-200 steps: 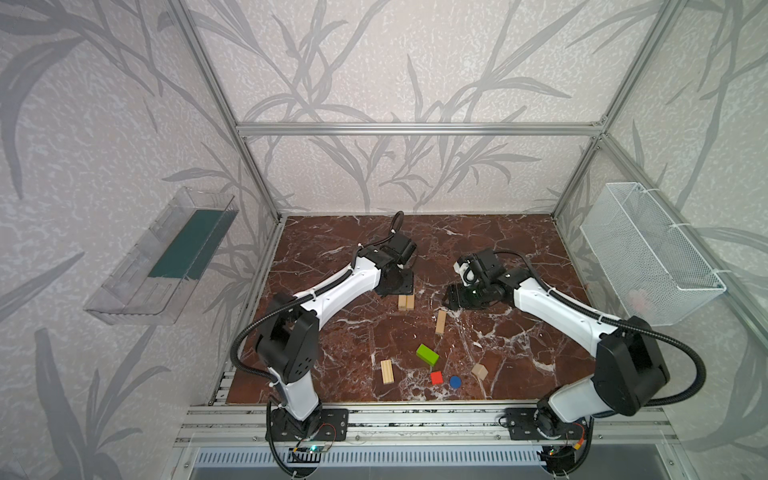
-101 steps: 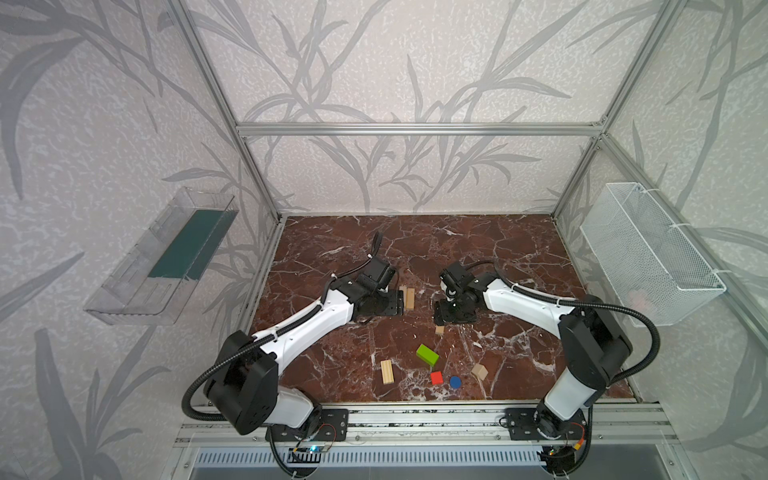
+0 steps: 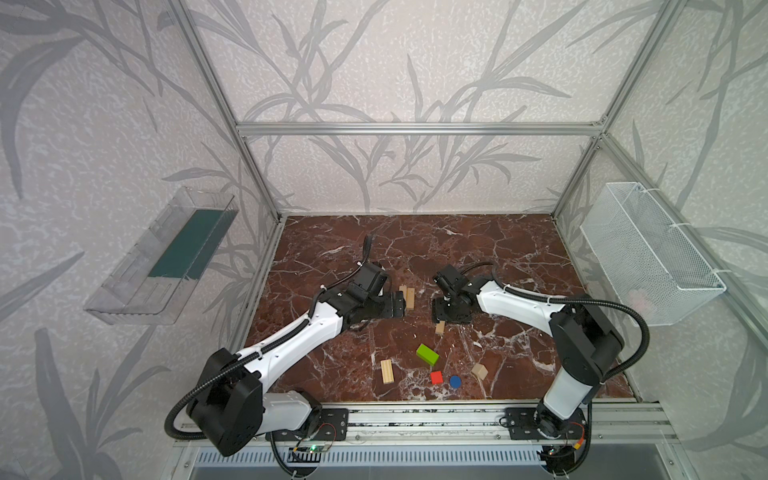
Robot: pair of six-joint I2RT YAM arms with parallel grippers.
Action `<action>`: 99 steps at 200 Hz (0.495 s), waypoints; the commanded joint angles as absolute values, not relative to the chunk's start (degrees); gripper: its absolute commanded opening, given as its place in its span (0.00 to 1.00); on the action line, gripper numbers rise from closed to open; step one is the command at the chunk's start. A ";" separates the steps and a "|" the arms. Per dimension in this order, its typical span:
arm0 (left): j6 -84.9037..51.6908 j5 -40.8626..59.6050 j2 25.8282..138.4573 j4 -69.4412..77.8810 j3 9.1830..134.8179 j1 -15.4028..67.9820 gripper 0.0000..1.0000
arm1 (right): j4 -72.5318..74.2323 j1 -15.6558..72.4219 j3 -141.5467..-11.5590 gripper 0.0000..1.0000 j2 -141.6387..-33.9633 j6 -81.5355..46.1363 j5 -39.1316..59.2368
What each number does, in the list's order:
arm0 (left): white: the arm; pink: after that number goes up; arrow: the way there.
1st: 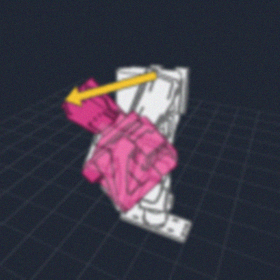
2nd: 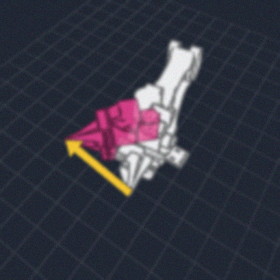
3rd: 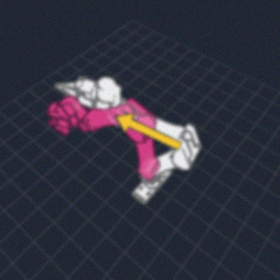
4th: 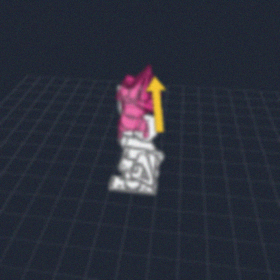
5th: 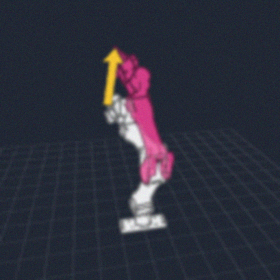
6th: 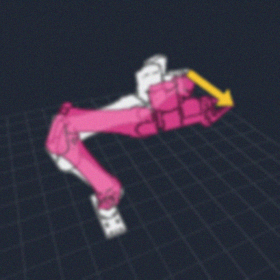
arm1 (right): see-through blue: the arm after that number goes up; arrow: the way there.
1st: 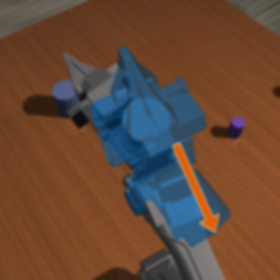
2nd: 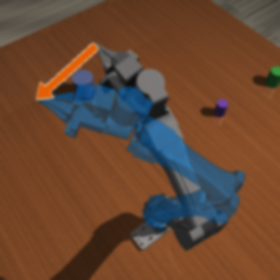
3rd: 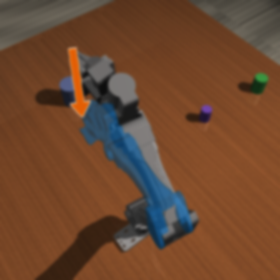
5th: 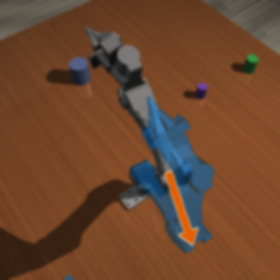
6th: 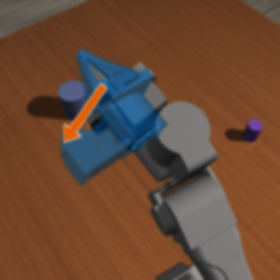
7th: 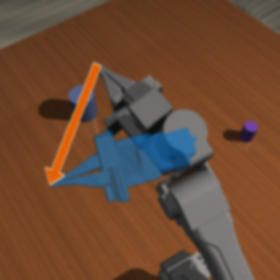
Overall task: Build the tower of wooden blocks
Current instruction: 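Lower the right gripper and grasp the wooden block marked 14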
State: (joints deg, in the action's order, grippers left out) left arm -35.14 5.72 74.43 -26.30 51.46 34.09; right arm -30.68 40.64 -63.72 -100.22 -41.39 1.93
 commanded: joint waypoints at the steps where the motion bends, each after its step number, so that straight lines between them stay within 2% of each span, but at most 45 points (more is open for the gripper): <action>1: -35.87 4.66 72.69 -26.13 50.60 33.58 1.00 | -29.57 41.26 -63.33 0.65 -101.72 -42.78 1.15; 99: -37.47 4.23 68.57 -26.36 48.38 33.16 1.00 | -31.03 43.85 -67.04 0.51 -105.34 -39.26 -0.49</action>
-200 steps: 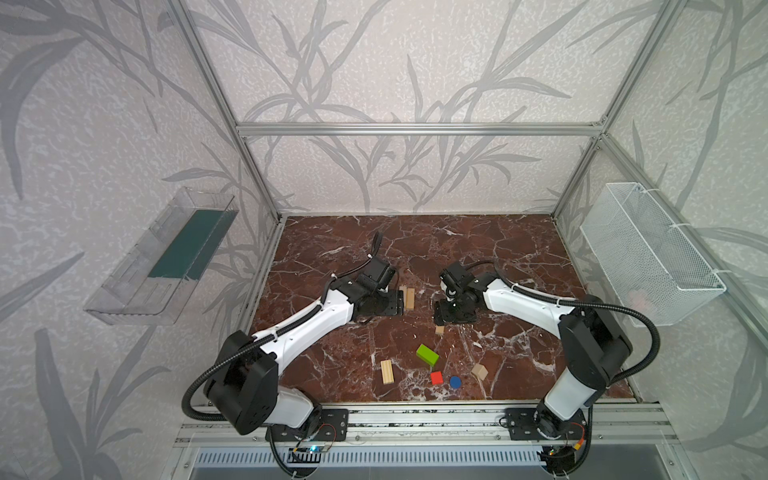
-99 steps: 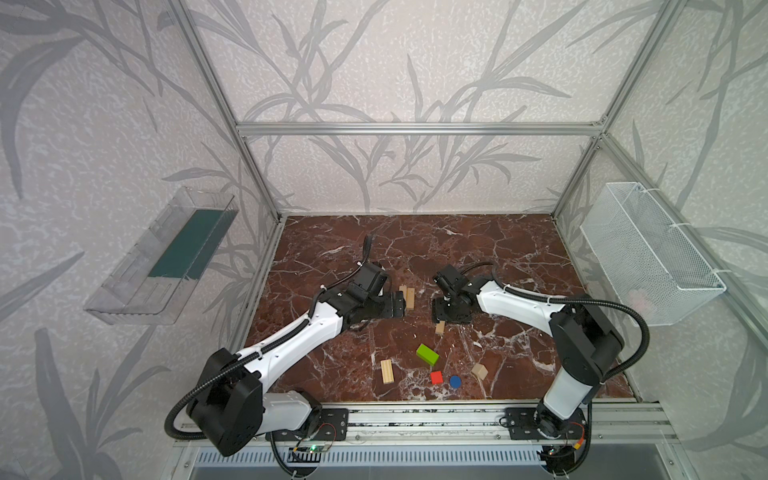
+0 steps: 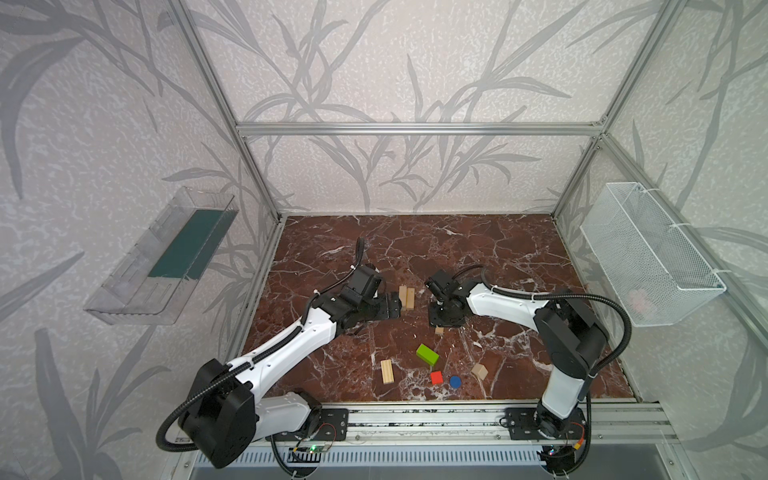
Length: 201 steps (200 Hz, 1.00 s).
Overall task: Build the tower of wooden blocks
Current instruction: 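Lower the right gripper and grasp the wooden block marked 14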
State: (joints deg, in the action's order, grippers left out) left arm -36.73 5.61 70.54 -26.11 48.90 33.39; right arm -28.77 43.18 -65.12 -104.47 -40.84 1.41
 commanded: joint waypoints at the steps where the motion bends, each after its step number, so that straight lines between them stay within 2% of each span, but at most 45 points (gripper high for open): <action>1: -37.46 4.27 68.56 -26.41 48.41 33.15 1.00 | -31.18 43.86 -67.10 0.51 -105.37 -39.17 -0.63; 59: -37.58 2.85 68.56 -28.48 48.73 33.15 1.00 | -36.62 44.91 -69.31 0.44 -105.62 -36.94 -3.25; 115: -37.62 3.77 68.39 -28.96 49.22 33.16 1.00 | -36.71 45.79 -70.43 0.43 -107.43 -37.00 -3.70; 201: -37.97 3.97 70.04 -28.76 49.11 33.14 1.00 | -36.29 46.21 -70.22 0.36 -108.06 -35.45 -4.70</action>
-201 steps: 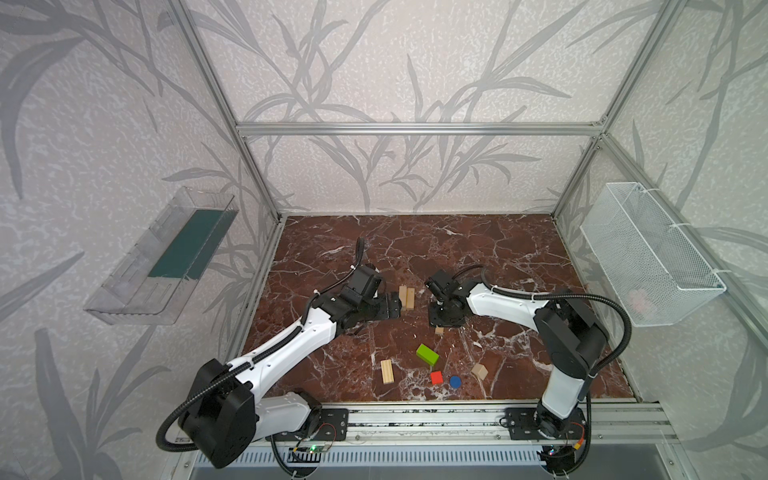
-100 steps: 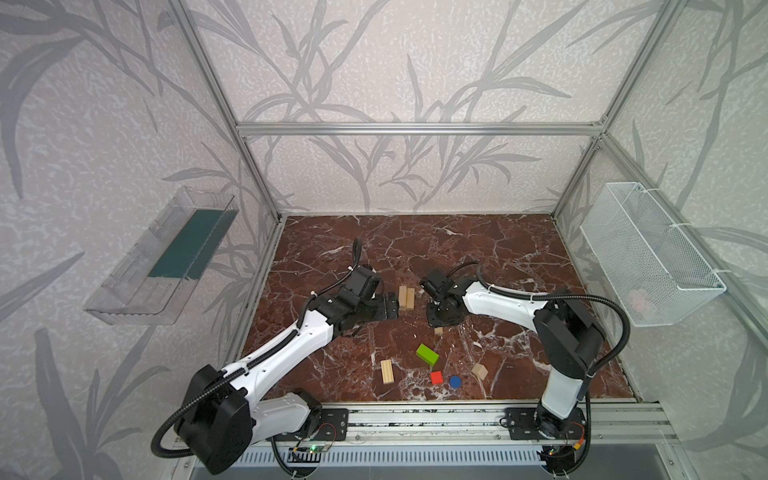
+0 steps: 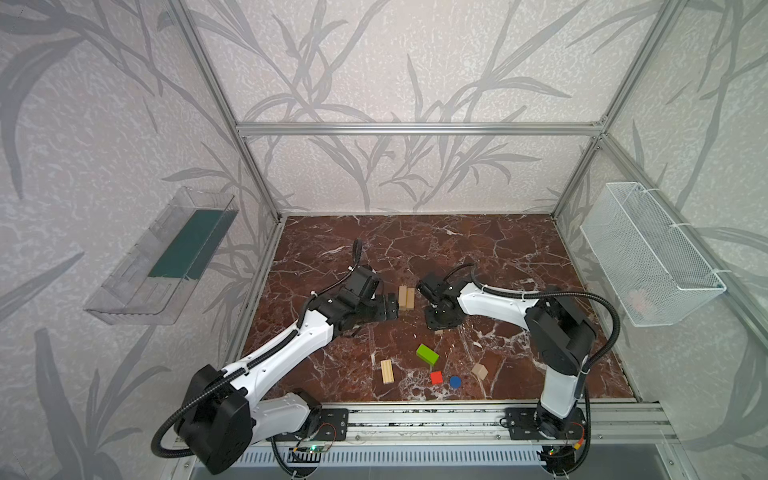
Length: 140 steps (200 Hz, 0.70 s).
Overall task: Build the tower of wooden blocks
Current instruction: 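Lower the right gripper and grasp the wooden block marked 14, then carry block 14 with the right gripper and lower it beside the standing blocks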
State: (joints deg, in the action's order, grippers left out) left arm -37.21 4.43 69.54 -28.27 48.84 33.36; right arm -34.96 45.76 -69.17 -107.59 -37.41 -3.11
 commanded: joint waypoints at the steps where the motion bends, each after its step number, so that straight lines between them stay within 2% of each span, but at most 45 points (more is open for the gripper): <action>1: -37.97 3.96 70.13 -28.75 49.12 33.14 1.00 | -36.34 46.22 -70.27 0.36 -108.08 -35.35 -4.68; 64: -37.97 4.51 71.09 -28.61 49.47 33.05 1.00 | -36.50 46.23 -70.22 0.29 -107.40 -34.72 -5.35; 140: -37.10 7.46 70.44 -27.60 49.59 29.88 0.99 | -37.09 45.80 -73.82 0.28 -105.19 -36.21 -2.14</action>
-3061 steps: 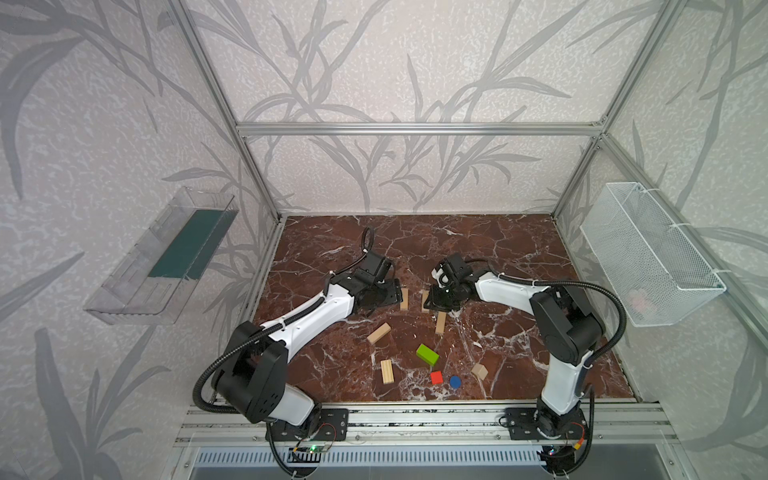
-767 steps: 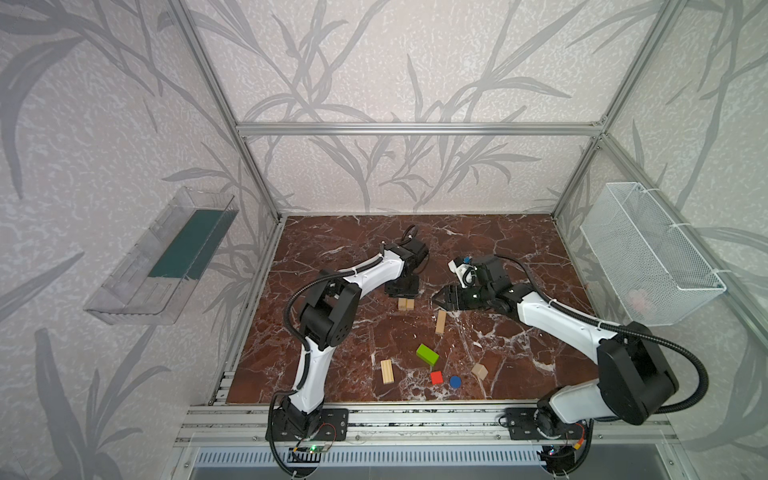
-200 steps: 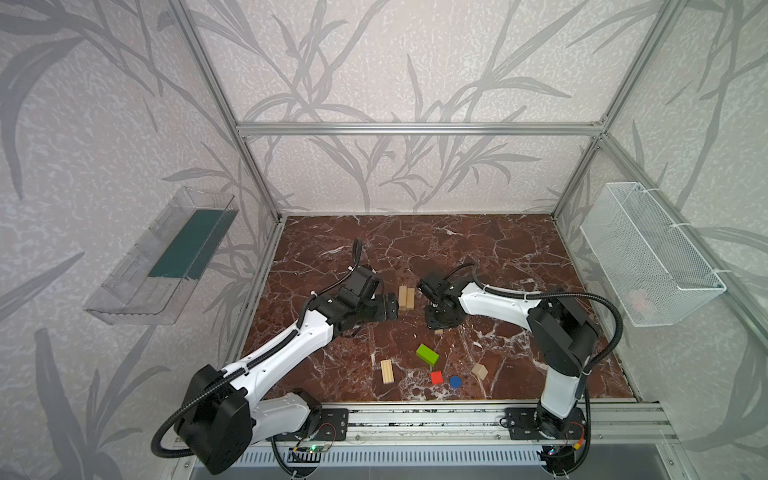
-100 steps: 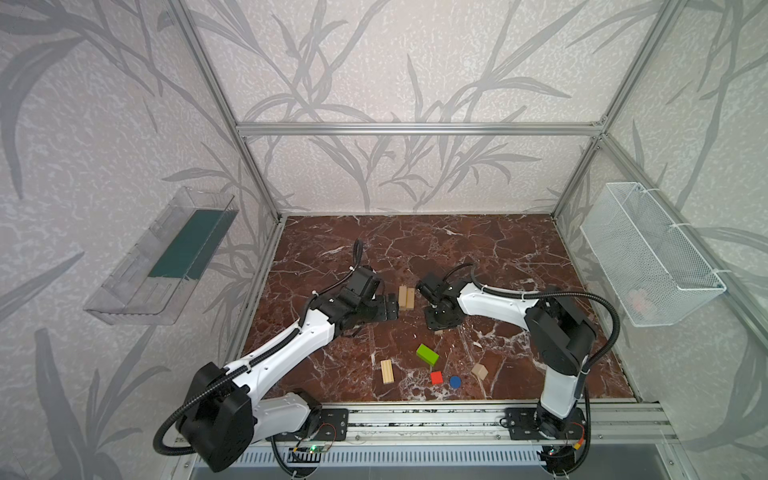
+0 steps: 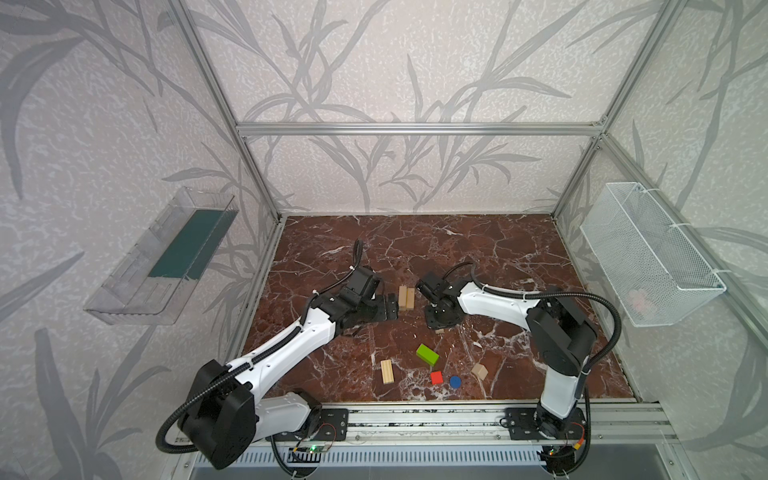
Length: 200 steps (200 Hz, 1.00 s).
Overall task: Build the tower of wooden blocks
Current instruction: 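Carry block 14 with the right gripper and lower it beside the standing blocks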
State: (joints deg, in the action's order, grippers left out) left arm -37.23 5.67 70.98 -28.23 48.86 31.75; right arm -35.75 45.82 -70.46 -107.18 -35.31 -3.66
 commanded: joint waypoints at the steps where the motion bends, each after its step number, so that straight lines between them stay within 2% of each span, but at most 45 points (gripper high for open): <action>1: -37.14 7.59 70.42 -27.56 49.62 29.79 0.99 | -37.09 45.80 -74.00 0.28 -105.24 -36.21 -2.12; 84: -36.48 11.49 73.34 -25.55 51.15 24.93 1.00 | -34.64 44.85 -82.53 0.26 -111.01 -43.34 -1.23; 200: -37.61 12.20 76.90 -22.79 51.37 21.55 0.99 | -32.60 44.39 -88.74 0.25 -117.14 -46.49 -3.08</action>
